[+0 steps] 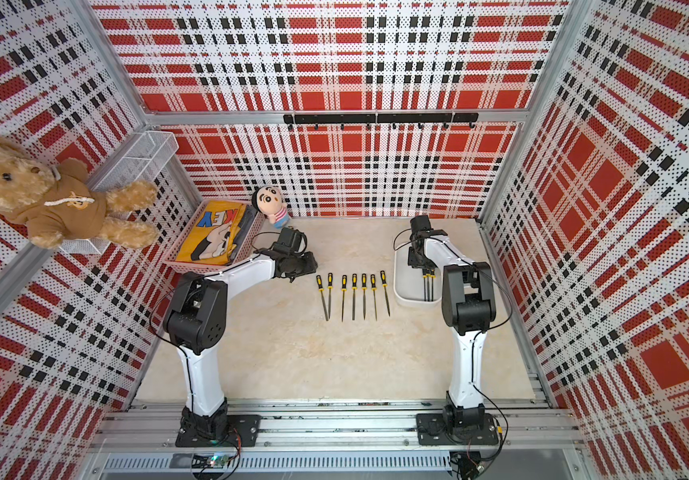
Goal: Take the file tool out of the storage box
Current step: Pick up the file tool from the storage box.
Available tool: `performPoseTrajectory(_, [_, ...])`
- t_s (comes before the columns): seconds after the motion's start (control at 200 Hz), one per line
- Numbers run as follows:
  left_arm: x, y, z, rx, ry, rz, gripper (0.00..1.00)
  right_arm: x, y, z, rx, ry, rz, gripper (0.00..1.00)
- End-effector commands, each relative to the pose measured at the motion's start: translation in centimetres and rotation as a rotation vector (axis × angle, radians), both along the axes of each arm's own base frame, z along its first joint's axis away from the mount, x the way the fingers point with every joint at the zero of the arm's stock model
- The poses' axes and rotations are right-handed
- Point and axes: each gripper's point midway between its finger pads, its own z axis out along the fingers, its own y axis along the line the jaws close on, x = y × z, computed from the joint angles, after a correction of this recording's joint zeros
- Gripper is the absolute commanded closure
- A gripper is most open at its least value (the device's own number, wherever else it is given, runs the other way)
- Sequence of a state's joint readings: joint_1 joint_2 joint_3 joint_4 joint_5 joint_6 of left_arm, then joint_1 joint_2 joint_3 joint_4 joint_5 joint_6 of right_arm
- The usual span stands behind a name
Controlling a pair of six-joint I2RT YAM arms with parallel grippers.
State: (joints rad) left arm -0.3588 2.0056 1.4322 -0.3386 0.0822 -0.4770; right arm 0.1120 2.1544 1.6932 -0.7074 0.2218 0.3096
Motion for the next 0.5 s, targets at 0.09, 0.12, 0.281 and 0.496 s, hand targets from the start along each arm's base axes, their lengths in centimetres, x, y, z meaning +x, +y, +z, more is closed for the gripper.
performPoseTrajectory(0.09, [0.8,0.1,2.3,-0.015,-0.053,-0.014,0.57,-0.7,-0.2,-2.2,0.002,0.051,-0.002,0.68])
performPoseTrajectory(0.12, [0.8,0.1,2.2,-0.014,-0.052,-0.015,0.57,-0.8,-0.2,-2.4,0.002,0.055,-0.002,0.69])
performPoseTrajectory(0.281, [1.1,0.3,2.5,-0.017,-0.059,-0.013,0.57,-1.5,0.3,-3.6,0.031,0.083,0.011,0.71])
performPoseTrajectory(0.496, [1.6,0.4,2.9,-0.023,-0.069,-0.014,0.57,-2.6,0.4,-4.9,0.040,0.118,0.014,0.71])
